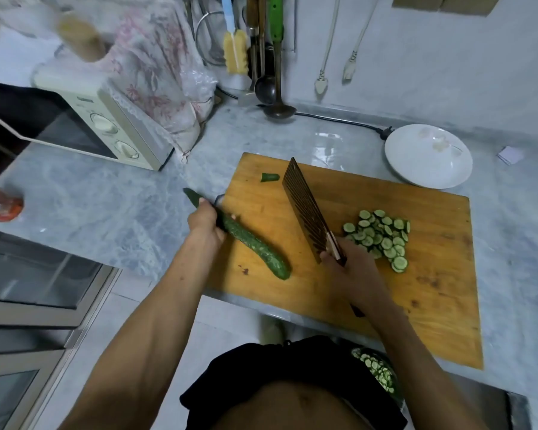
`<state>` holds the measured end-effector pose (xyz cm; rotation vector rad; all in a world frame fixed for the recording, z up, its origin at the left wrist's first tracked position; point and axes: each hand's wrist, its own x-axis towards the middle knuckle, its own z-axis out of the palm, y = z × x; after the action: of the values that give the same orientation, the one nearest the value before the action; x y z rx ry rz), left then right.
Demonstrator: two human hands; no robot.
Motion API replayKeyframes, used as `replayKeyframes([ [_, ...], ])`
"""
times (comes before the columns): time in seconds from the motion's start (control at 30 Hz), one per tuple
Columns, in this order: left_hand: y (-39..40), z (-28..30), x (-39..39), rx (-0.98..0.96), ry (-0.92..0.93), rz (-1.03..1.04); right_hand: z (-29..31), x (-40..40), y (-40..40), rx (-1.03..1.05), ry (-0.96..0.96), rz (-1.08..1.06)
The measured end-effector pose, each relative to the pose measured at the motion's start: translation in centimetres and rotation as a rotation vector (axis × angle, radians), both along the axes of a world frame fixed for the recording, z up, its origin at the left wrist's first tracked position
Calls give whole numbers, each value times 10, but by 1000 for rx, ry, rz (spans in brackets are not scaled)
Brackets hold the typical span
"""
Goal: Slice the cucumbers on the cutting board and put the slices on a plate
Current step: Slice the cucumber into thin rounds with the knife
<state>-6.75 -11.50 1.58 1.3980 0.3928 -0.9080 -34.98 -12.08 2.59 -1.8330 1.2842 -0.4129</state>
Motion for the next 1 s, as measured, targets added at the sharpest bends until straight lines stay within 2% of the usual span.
replayKeyframes([
  [0.17,22,-28,3,-86,127,312,-4,8,-1,-16,5,44],
  [0.23,34,-35,6,-35,147,318,-6,13,-2,15,36,59],
  [0.3,46,-38,8,66,122,162,-8,18,-4,38,67,74],
  [0.43,78,-38,16,354,5,-328,-16,19,-9,39,81,38],
  [0.47,84,-37,20,409,-56,-420,-17,19,-10,36,83,34],
  [0.53,92,-32,20,526,-309,-560,-20,19,-12,41,91,33],
  [0.67,82,-25,4,759,-1054,-817,-19,20,-11,24,114,20],
  [0.7,75,-25,-3,747,-1197,-867,-18,20,-11,21,109,18],
  [0.8,51,-32,-26,543,-1540,-1061,-14,20,-9,16,70,29],
  [0.87,34,-39,-38,424,-1631,-1277,-12,19,-10,6,68,26],
  [0.9,26,-41,-41,349,-1616,-1368,-10,19,-10,5,75,24],
  [1.0,9,-47,-34,186,-1597,-1453,-8,17,-10,20,63,22],
])
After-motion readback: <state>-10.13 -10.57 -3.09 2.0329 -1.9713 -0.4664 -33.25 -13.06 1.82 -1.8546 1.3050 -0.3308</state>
